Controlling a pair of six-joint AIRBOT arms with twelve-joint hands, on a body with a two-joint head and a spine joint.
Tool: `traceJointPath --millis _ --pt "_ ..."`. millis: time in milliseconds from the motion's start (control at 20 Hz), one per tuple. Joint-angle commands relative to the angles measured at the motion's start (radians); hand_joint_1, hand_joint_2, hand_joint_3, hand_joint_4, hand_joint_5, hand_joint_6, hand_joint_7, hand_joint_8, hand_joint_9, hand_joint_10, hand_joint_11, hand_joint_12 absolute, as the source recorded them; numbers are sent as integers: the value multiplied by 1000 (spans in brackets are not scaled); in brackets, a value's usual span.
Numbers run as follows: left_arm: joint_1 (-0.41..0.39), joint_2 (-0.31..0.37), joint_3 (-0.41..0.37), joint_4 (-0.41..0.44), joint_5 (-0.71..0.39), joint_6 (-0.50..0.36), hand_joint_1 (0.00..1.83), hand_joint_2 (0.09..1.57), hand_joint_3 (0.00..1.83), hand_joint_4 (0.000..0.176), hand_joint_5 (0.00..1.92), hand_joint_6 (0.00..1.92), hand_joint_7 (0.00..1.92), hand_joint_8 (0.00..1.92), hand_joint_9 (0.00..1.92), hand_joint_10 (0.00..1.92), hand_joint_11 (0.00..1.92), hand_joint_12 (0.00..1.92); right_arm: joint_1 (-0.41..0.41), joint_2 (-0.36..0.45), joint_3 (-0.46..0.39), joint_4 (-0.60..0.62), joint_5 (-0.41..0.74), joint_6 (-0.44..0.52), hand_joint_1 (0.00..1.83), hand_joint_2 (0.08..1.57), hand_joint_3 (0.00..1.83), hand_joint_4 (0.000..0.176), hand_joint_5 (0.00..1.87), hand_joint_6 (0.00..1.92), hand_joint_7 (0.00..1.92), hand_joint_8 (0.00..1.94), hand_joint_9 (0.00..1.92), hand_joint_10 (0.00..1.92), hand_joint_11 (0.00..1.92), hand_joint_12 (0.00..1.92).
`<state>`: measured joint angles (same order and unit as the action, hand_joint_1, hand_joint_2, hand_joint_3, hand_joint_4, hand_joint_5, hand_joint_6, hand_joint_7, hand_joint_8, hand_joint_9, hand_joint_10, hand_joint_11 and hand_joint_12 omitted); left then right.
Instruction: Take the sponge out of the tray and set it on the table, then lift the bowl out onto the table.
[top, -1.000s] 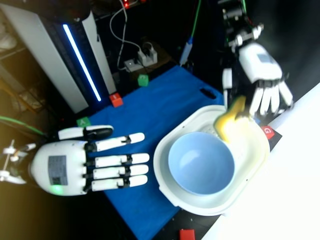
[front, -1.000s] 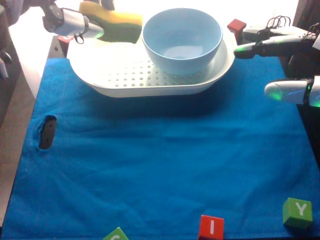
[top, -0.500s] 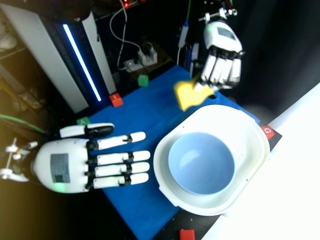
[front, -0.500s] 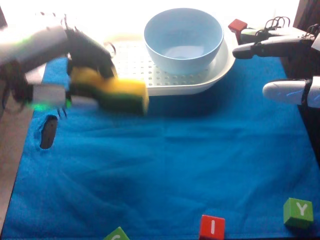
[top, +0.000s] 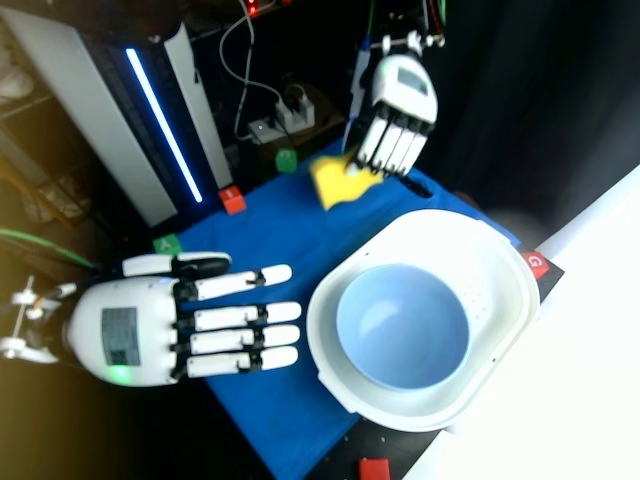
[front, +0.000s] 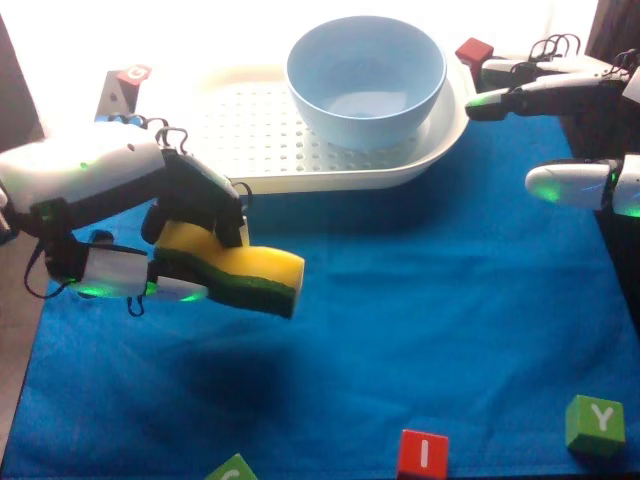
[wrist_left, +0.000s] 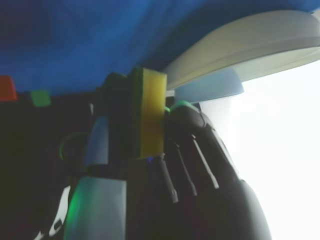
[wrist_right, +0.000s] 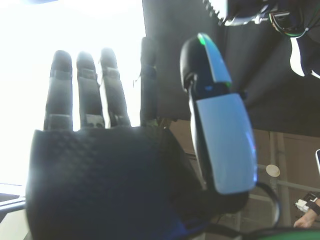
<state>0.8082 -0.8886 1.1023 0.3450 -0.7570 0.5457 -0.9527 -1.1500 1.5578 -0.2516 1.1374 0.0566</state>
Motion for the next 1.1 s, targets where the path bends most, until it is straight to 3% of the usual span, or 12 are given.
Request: traceJointPath --millis 0,50,100,150,250,600,650,700,750,850,1000,1050 --pt "-7 -2 7 -33 -93 -7 1264 1113 0 0 1088 559 938 1295 857 1246 824 1513 2 0 -2 55 107 11 650 1246 2 122 539 2 221 3 114 7 16 129" --pt "-7 -2 7 -25 -77 -7 1232 1140 4 0 961 809 908 1301 701 1170 584 1548 2 0 -3 55 107 11 719 1253 2 113 544 2 207 0 97 1 7 132" --pt "-7 -3 7 -22 -70 -7 1232 1140 4 0 961 809 908 1301 701 1170 584 1548 2 0 -3 55 107 11 719 1253 2 113 544 2 207 0 97 1 7 132" --pt "-6 -4 9 -21 -64 -7 1045 1065 0 0 831 362 772 761 600 1065 406 1547 1 0 -3 55 107 11 732 1251 1 126 550 3 206 1 94 0 1 133" --pt "-6 -11 17 -22 -54 -7 981 1007 0 5 876 36 818 353 562 955 329 1522 0 1 -4 55 107 11 746 1260 4 114 549 1 211 2 99 2 9 143" --pt "-6 -23 37 -22 -14 -7 962 978 0 0 893 0 848 204 507 973 234 1549 -2 2 -3 55 107 11 617 1254 0 128 539 1 224 1 117 1 0 210" --pt "-6 -23 38 -26 -17 -7 932 969 0 6 848 0 827 152 503 796 166 1507 -2 2 -3 55 107 11 626 1254 0 129 538 0 222 0 114 0 0 205" --pt "-5 -23 41 -32 -23 -7 889 976 0 21 812 0 834 95 531 651 131 1479 -2 3 -3 54 107 11 630 1255 0 126 541 2 222 0 118 2 0 206" --pt "-5 -23 43 -35 -24 -7 797 954 0 60 734 0 789 34 547 432 64 1364 -2 3 -3 54 107 11 691 1263 1 115 542 1 223 1 119 2 0 201" --pt "-5 -23 44 -34 -22 -6 737 887 0 96 578 0 663 1 554 118 9 1188 -2 3 -1 53 107 11 720 1257 0 137 516 0 214 0 120 2 0 196" --pt "-5 -21 47 -55 -35 10 627 870 0 154 302 0 422 0 393 3 0 895 -2 4 2 53 107 11 778 1228 0 126 504 0 227 0 148 0 0 251" --pt "-5 -16 48 -76 -52 22 611 862 0 172 192 0 320 2 301 4 0 653 -2 5 2 53 107 11 759 1216 0 149 497 0 230 0 155 1 0 264"
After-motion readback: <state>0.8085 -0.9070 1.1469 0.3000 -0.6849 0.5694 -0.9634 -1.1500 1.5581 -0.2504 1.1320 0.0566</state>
